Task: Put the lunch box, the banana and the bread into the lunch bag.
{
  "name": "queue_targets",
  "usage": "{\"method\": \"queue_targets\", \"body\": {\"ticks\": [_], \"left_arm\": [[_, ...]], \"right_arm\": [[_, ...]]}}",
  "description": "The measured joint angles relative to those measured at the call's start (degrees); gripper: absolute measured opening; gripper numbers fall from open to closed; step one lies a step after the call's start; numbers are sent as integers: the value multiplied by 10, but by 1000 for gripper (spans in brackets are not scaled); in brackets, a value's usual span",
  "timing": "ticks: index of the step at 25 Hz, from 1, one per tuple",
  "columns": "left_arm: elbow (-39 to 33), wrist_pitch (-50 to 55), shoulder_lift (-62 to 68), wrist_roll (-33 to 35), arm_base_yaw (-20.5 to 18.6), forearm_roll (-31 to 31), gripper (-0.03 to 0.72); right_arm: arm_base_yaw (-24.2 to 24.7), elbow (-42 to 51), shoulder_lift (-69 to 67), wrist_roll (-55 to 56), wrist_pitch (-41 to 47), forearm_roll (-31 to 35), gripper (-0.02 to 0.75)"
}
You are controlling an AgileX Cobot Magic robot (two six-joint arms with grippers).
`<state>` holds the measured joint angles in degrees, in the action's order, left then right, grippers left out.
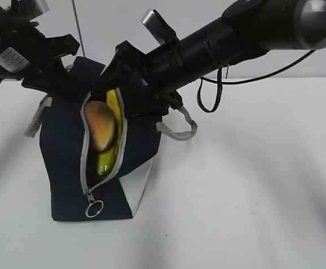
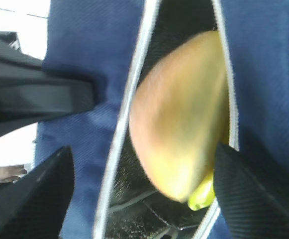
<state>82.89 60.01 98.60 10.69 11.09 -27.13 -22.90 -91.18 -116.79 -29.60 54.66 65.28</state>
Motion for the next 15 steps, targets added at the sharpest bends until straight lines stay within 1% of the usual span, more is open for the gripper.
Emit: {"method": "queue_targets", "body": {"ticks": [4,10,15], "left_arm": [[0,0,0,0,0,0,-3],[0,0,0,0,0,0,-3],[0,0,0,0,0,0,-3]], "right_arm": [[4,-35,0,-6,43,-31,647],[14,-97,0,-4,116,-100,641],[19,-136,0,23,145,-149,631]]}}
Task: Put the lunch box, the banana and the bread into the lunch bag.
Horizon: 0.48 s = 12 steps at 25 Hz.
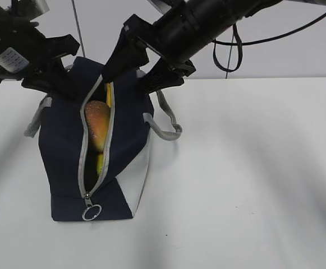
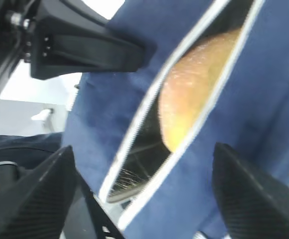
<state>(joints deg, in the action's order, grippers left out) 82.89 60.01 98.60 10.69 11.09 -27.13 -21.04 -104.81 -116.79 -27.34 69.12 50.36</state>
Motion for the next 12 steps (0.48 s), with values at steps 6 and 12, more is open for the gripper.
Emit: {"method": "queue_targets", "body": {"ticks": [6,12], "left_arm": [[0,0,0,0,0,0,-3],[0,0,0,0,0,0,-3]], "right_arm": [[1,-19,5,38,6,-99,611],[1,-19,-4,53,-10,-144,587]]}}
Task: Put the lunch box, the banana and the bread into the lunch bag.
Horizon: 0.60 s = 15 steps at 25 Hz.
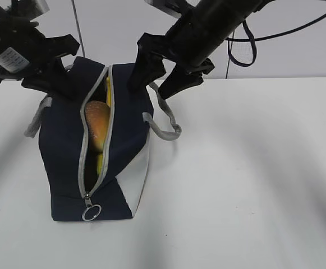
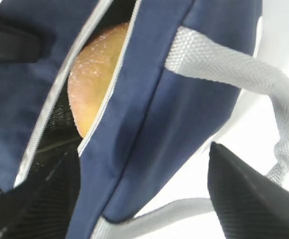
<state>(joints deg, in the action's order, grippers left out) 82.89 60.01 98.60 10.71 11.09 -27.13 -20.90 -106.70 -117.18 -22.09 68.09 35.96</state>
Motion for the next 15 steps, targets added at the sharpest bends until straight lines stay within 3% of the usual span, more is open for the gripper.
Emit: {"method": "queue_targets", "body": {"ticks": [4,6,8,12,15], "left_arm": [[0,0,0,0,0,0,-3],[0,0,0,0,0,0,-3],[0,1,0,0,0,0,-3],[0,1,0,2,0,-1,-3],[0,1,0,3,4,-14,-3]], "right_arm": [[0,0,-29,1,-1,35,569],[0,0,-45,1,-1,50,505],[0,0,-52,0,-1,55,386],[0,0,-52,-12,1,64,63],[0,0,-52,-17,6,64,-1]]}}
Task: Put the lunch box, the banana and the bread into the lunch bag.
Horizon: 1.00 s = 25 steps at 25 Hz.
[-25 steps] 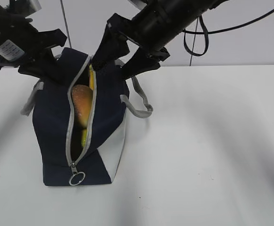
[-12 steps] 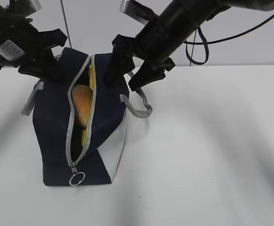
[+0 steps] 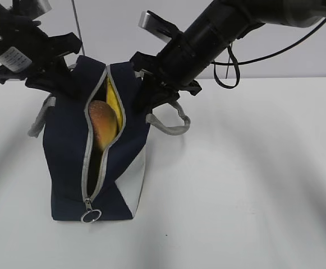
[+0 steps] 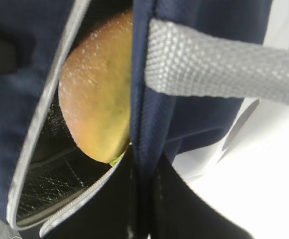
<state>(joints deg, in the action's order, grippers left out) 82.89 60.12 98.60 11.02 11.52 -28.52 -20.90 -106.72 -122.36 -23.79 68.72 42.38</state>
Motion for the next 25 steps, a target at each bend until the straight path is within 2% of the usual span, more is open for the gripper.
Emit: {"method": "queue_targets", "body": {"ticks": [6,13,19,25], "left_arm": [[0,-22,0,5,48,-26,-3],[0,-83,1,6,102,-66,-3],[0,-139,20,7,109,-117,-3],[34,-146,66,7,109,-132,-3]], "right_arm": [[0,0,26,4,6,-25,-7],[4,0,109,67,30,-179,-10],[6,0,135,99,33,-255,-11],[6,0,123,109,33,-277,-11]]}}
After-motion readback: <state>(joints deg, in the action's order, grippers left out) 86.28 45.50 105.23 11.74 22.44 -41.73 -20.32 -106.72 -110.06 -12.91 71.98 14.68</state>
